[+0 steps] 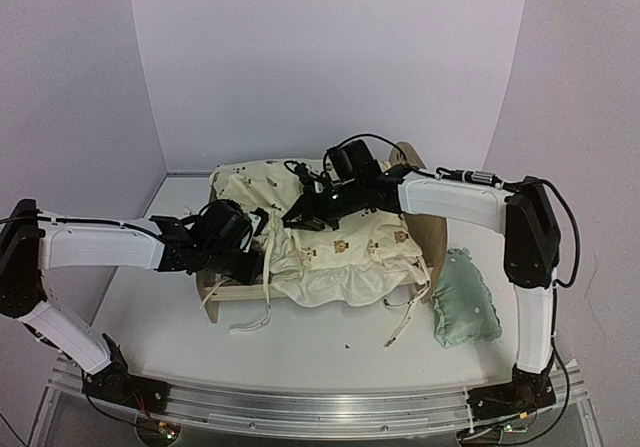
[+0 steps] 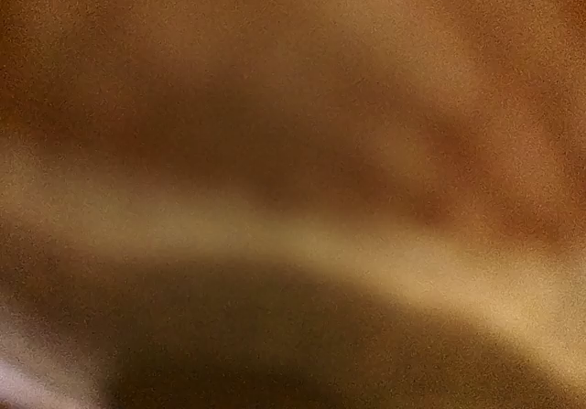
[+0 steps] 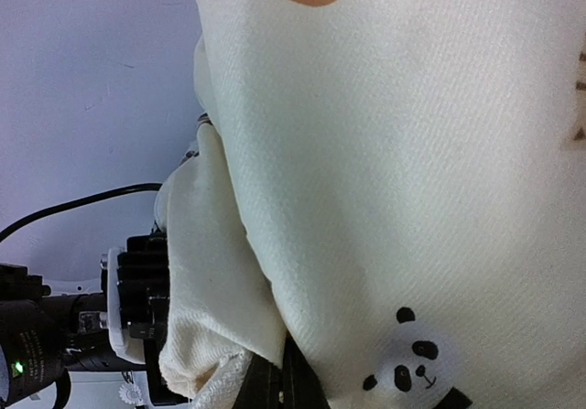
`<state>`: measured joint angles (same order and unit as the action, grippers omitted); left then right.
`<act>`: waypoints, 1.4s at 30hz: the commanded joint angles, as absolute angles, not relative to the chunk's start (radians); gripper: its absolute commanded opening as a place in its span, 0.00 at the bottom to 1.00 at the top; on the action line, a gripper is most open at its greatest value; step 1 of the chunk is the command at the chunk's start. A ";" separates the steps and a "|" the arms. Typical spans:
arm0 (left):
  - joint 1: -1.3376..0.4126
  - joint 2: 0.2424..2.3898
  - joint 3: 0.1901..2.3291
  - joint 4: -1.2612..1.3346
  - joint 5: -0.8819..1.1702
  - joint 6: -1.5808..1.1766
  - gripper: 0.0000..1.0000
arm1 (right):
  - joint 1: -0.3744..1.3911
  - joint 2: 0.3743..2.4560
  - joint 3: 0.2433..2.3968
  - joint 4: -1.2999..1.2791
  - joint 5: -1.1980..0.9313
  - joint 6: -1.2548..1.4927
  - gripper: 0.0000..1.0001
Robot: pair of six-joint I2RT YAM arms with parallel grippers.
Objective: Set up the pet bed
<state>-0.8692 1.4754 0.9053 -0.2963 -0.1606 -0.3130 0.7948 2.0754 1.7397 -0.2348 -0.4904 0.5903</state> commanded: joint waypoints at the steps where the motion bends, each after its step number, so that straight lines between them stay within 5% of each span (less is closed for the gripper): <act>1: -0.868 1.467 0.886 -0.225 -0.154 -0.289 0.13 | 0.788 2.076 1.774 -0.235 -0.511 0.592 0.00; 4: -0.868 1.455 0.901 -0.247 -0.180 -0.288 0.00 | 0.788 2.072 1.770 -0.236 -0.507 0.590 0.00; 42: -0.868 1.291 1.192 -0.583 -0.554 -0.339 0.00 | 0.786 2.062 1.751 -0.234 -0.477 0.568 0.00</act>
<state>-0.8696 1.3346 1.1253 -0.5800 -0.4913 -0.3484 0.7944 2.0758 1.7386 -0.2333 -0.4873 0.5831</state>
